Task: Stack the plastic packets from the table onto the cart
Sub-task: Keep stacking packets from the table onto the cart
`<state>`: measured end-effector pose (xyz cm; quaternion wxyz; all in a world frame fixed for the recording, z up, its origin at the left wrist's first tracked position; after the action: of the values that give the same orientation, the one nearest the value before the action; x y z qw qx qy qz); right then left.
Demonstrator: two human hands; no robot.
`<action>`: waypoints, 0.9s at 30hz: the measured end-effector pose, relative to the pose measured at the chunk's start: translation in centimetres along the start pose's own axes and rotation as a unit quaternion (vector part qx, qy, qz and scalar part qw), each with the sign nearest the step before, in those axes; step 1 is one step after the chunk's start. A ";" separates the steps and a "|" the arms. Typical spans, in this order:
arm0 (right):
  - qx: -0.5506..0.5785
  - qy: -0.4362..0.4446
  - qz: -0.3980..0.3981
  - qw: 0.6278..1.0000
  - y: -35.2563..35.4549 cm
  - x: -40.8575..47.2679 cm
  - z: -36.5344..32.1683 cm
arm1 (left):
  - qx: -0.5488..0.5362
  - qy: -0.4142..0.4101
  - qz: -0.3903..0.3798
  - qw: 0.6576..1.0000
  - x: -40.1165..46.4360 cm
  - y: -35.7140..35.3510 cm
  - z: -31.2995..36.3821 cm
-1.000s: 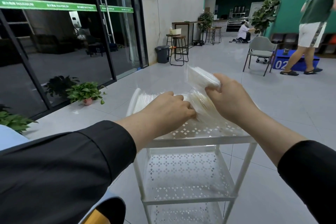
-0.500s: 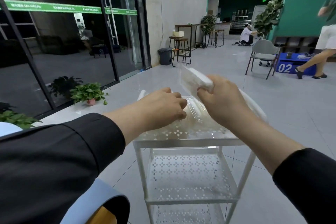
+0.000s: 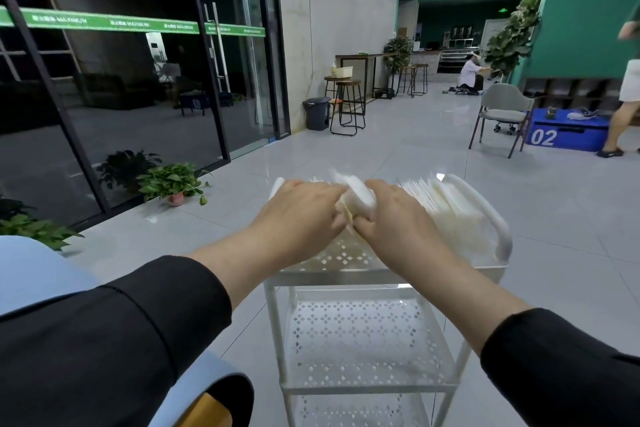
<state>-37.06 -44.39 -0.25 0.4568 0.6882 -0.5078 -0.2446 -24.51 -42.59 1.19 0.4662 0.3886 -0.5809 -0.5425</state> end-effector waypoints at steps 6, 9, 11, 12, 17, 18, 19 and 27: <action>-0.027 0.015 -0.011 0.999 -0.8 -0.1 -0.4 | -0.205 0.131 -0.042 0.969 1.1 0.3 -0.2; 0.008 0.034 -0.027 0.999 -0.9 -0.3 -0.1 | -0.200 0.182 -0.048 0.962 2.4 0.5 -0.5; 0.019 0.052 -0.042 0.998 -0.9 -0.7 -0.1 | -0.225 0.206 -0.059 0.951 2.9 0.5 -0.9; 0.022 0.061 -0.045 0.997 -0.9 -0.8 0.0 | -0.232 0.214 -0.065 0.947 3.1 0.7 -0.9; 0.042 0.087 -0.074 0.992 -0.9 -1.2 0.5 | -0.207 0.226 -0.093 0.947 4.1 0.5 -1.1; 0.040 0.095 -0.080 0.991 -0.8 -1.3 0.5 | -0.200 0.226 -0.092 0.949 4.2 0.5 -1.1; 0.034 0.102 -0.078 0.991 -0.6 -1.4 0.6 | -0.195 0.226 -0.089 0.950 4.3 0.4 -1.0; -0.209 0.099 -0.035 0.972 1.8 -0.5 2.3 | -0.220 0.231 -0.060 0.946 3.9 1.0 -1.5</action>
<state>-39.91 -44.95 0.22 0.6294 0.6156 -0.3737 -0.2918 -24.06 -46.59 2.62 0.6283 0.4248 -0.2989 -0.5791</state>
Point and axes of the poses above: each hand's wrist, its own x-axis towards the middle knuckle, its own y-axis out of the back of the hand, z = x × y, the point moved 8 cm from there along x, towards the middle knuckle, and after that the axes turned 13 degrees about -z, right-handed, at the moved point
